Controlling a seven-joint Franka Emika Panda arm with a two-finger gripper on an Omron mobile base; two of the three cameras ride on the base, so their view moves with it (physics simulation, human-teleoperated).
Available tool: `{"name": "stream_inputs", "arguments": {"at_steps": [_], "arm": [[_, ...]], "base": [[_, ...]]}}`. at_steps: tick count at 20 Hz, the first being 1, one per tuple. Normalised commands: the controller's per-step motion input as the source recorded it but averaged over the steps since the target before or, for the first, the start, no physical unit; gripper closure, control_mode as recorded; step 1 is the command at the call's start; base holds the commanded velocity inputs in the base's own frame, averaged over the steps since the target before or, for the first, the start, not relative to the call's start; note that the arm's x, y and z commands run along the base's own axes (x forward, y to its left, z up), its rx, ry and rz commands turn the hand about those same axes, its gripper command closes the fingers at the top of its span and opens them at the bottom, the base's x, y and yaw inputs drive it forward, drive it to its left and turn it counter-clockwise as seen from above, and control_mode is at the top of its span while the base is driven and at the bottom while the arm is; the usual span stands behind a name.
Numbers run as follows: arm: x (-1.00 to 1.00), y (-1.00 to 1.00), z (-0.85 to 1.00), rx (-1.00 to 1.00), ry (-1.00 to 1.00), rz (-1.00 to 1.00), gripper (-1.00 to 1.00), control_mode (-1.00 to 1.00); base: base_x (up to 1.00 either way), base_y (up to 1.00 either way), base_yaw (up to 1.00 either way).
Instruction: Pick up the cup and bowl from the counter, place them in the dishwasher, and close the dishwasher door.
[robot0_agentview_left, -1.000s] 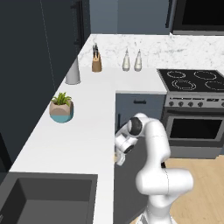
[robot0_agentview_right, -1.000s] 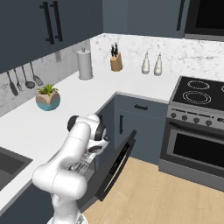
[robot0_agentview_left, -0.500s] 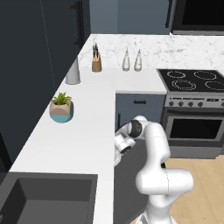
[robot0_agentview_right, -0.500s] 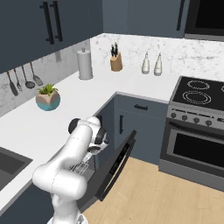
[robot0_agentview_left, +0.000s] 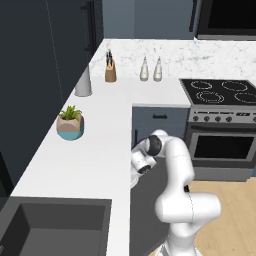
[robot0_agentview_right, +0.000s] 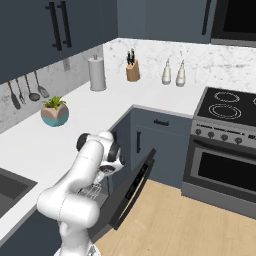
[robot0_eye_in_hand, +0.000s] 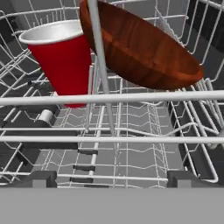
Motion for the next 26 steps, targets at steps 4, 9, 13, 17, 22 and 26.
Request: {"name": "stream_inputs", "arguments": {"at_steps": [4,9,13,17,22,26], "arm": [[0.0,-0.29,0.92,0.0,-0.04,0.0,-1.0,-1.0],[-0.07,-0.4,1.0,0.0,-0.12,0.0,-1.0,-1.0],[-0.2,-0.48,1.0,0.0,-0.13,0.0,-1.0,-1.0],[-0.19,-0.57,0.98,0.0,-0.06,0.0,-1.0,-1.0],[-0.17,-0.65,1.0,0.0,-0.01,0.0,-1.0,-1.0],[-0.35,-0.86,0.85,0.0,0.0,0.0,-1.0,-1.0]], "base": [[0.0,0.0,0.0],[0.0,0.0,0.0],[0.0,0.0,0.0],[0.0,0.0,0.0],[0.0,0.0,0.0],[0.0,0.0,0.0]]}}
